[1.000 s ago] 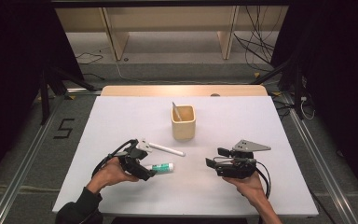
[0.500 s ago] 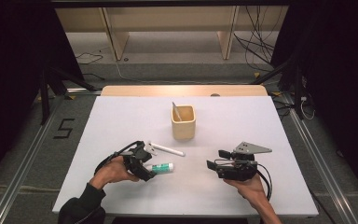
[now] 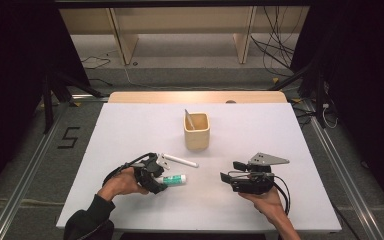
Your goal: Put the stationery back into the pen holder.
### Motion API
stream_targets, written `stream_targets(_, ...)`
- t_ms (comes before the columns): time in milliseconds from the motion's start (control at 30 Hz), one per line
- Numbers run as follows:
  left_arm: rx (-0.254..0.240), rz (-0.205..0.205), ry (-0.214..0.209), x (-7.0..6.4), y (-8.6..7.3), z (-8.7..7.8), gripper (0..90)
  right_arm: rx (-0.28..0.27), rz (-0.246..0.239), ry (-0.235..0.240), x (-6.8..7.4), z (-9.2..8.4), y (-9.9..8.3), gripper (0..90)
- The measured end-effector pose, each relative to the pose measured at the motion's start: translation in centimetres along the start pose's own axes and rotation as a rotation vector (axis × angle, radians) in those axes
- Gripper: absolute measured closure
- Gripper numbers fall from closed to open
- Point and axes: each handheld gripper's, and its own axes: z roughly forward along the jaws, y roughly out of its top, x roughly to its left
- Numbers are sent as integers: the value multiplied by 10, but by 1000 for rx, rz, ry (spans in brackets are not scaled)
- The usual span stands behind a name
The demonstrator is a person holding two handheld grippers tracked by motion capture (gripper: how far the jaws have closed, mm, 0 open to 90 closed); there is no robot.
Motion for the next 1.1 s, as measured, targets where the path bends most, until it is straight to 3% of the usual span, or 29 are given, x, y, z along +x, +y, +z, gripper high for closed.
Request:
stream_targets(367, -4, 9, -31, -1, -1, -1, 637, 8, -2, 3, 3, 1, -1, 317)
stream_targets(667, -26, -50, -53, -1, -1, -5, 647, -6, -31, 4, 11, 4, -2, 316)
stream_targets(1100, -65, -84, -117, -15, 12, -23, 648, -37, -206, 26, 47, 10, -1, 289)
